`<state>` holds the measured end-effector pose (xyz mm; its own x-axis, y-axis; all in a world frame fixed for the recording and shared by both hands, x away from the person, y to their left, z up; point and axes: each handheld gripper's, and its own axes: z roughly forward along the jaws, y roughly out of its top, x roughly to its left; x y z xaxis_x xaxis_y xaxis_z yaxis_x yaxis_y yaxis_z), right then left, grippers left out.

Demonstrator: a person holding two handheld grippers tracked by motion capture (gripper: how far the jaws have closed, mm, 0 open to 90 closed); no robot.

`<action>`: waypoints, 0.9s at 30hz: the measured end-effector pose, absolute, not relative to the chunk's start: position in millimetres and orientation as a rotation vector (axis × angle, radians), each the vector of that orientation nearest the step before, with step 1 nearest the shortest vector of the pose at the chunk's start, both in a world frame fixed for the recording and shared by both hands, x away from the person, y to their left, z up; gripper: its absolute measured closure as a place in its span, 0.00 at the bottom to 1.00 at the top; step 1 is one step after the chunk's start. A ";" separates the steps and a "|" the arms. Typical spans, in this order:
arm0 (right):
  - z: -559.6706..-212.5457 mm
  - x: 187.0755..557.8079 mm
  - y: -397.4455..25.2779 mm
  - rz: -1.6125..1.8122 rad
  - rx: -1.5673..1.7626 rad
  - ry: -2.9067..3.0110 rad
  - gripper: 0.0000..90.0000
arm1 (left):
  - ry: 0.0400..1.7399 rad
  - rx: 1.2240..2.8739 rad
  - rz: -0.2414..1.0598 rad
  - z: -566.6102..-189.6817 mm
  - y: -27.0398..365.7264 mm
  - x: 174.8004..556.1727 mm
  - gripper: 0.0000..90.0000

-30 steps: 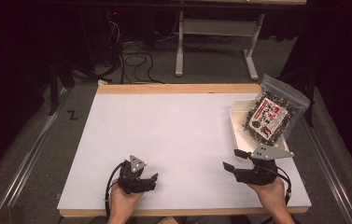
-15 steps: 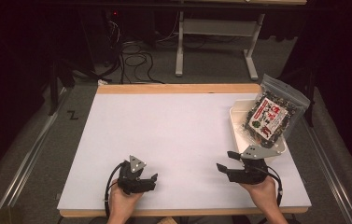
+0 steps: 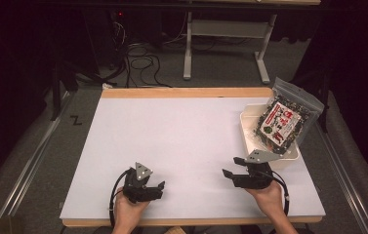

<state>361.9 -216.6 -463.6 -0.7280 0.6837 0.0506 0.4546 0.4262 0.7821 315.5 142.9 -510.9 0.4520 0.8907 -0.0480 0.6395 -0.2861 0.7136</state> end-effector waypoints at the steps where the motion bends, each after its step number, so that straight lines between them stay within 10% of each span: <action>1: -465.4 362.7 -216.5 1.188 0.985 2.408 0.41 | 1.275 2.030 0.477 -511.1 142.9 315.4 0.24; 27: -495.6 364.2 -227.0 1.199 1.089 2.402 0.41 | 1.257 2.013 0.469 -507.3 143.0 313.4 0.24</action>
<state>364.2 -227.0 -495.6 -0.6919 0.7142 0.1062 0.5140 0.3839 0.7671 313.4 143.0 -507.3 0.4618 0.8849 -0.0614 0.6283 -0.2775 0.7268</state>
